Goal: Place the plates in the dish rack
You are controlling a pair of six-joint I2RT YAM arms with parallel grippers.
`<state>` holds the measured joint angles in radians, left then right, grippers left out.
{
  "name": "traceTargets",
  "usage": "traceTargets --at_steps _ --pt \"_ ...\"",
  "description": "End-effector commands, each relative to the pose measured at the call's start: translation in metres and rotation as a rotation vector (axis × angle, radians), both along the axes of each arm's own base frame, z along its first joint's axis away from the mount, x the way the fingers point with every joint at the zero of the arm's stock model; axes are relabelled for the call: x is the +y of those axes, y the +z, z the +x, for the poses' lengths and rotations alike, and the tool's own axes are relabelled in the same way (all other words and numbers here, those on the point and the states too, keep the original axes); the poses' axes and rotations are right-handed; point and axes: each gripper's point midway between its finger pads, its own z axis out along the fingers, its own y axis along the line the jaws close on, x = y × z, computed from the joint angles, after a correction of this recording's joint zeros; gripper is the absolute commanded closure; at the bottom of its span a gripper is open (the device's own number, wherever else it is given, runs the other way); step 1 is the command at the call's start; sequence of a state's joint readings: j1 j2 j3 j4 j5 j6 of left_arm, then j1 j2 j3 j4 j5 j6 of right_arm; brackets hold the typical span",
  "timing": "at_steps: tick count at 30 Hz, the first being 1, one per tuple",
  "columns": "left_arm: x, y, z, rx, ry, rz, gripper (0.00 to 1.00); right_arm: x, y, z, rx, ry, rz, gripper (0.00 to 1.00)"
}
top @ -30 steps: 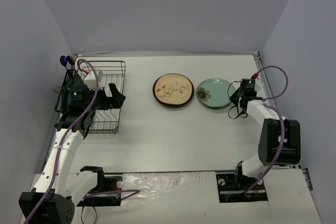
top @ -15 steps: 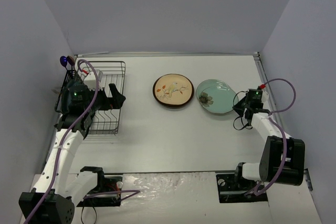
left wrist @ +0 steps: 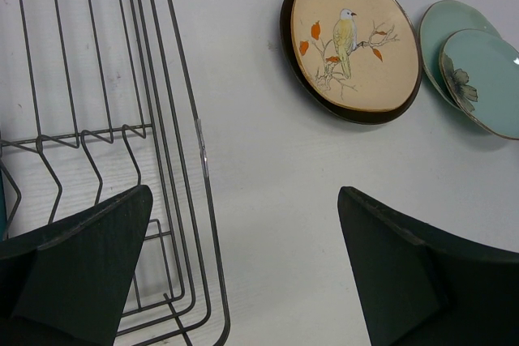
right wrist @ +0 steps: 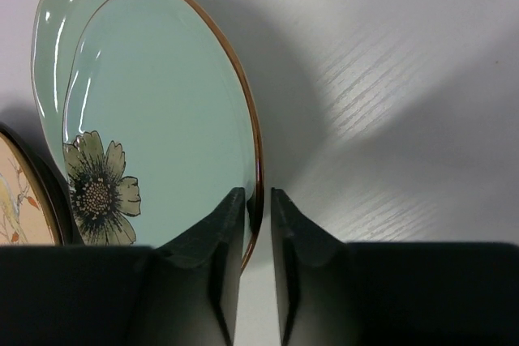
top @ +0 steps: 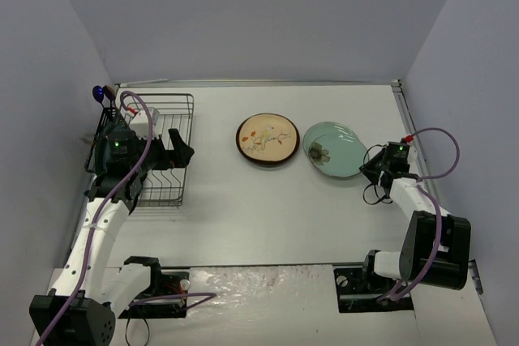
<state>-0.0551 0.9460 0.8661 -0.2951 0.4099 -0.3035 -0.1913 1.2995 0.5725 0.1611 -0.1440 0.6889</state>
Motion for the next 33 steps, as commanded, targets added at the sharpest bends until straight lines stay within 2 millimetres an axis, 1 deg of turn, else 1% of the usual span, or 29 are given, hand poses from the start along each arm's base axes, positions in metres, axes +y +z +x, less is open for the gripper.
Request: traceTargets --at_steps 1,4,6,8,10,13,20,21,25,29,33 --pt "0.001 0.025 0.01 -0.081 0.006 -0.003 0.03 -0.002 0.007 0.01 -0.051 0.006 0.007 0.74" --pt "0.001 0.024 0.011 -0.076 0.006 0.0 0.03 0.002 0.007 0.013 -0.066 0.027 0.021 0.68" --pt "0.002 0.023 0.011 -0.075 0.009 0.002 0.03 0.007 0.007 0.015 -0.081 0.047 0.037 0.58" --pt "0.003 0.022 0.011 -0.071 0.009 0.004 0.03 0.01 0.007 0.018 -0.097 0.061 0.05 0.5" --pt "0.002 0.021 0.011 -0.068 0.008 0.004 0.03 0.013 0.007 0.023 -0.116 0.082 0.067 0.46" --pt "0.002 0.02 0.012 -0.063 0.008 0.004 0.03 0.02 0.006 0.032 -0.144 0.115 0.099 0.45" --pt "0.003 0.019 0.012 -0.061 0.012 0.009 0.03 0.025 0.002 0.045 -0.186 0.129 0.137 0.46" --pt "0.004 0.019 0.012 -0.06 0.014 0.009 0.03 0.025 0.001 0.045 -0.184 0.129 0.137 0.47" --pt "0.003 0.018 0.013 -0.059 0.013 0.008 0.03 0.025 0.004 0.046 -0.201 0.13 0.137 0.62" --pt "0.003 0.018 0.012 -0.058 0.013 0.007 0.03 0.026 0.007 0.045 -0.211 0.124 0.146 0.8" --pt "0.003 0.017 0.013 -0.055 0.011 0.007 0.03 0.027 0.017 0.045 -0.236 0.127 0.155 0.97"
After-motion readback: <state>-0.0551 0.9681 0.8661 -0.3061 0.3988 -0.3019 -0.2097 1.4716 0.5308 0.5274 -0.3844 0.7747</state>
